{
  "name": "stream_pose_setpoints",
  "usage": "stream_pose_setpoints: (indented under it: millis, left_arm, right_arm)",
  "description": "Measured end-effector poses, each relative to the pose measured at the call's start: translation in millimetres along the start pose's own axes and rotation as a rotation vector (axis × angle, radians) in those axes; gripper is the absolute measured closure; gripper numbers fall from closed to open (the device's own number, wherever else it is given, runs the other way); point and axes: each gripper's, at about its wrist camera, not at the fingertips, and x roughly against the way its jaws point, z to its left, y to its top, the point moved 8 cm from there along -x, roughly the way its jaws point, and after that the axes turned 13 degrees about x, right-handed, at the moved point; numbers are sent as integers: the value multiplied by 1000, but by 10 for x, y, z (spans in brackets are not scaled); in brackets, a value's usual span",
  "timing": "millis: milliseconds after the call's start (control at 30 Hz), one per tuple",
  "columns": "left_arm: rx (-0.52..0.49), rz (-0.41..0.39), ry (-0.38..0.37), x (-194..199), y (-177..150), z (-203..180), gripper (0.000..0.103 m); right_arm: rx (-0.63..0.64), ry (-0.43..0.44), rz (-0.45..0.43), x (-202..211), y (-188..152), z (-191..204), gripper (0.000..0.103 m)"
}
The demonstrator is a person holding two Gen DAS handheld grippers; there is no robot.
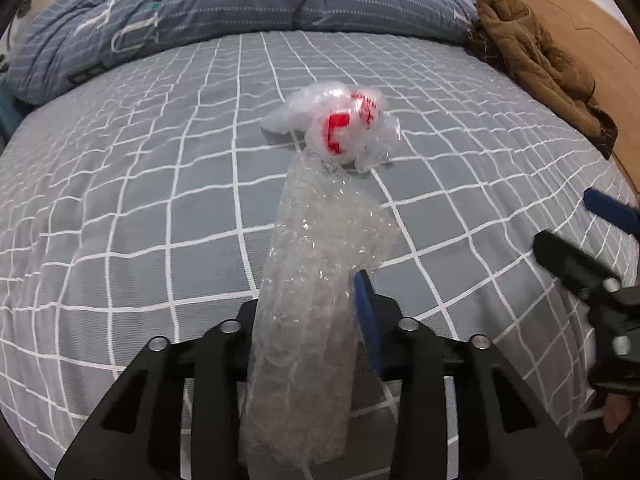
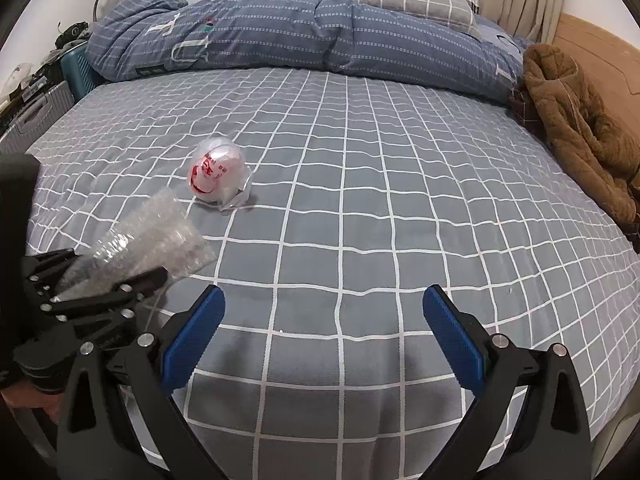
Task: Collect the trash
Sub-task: 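Grasp the bubble-wrap sleeve with the left tool while the right tool grasps the white bag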
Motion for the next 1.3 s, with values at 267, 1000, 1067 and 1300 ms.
stream_pose_setpoints:
  millis: [267,1000,1067,1300]
  left_arm:
    - [102,-92,45,311,265,382,73]
    - [200,-138,162,550,417,1302,73]
    - [199,-137,162,534,424,1303,73]
    - [199,-136,160,525,425,1294,73]
  right_arm:
    - [26,25,-62,-111,305,195,8]
    - [74,88,-15,-984,1153,857,35]
    - [73,94,-9,-1015,1153,870,44]
    - [53,117,-4,-1019,1141,846,57]
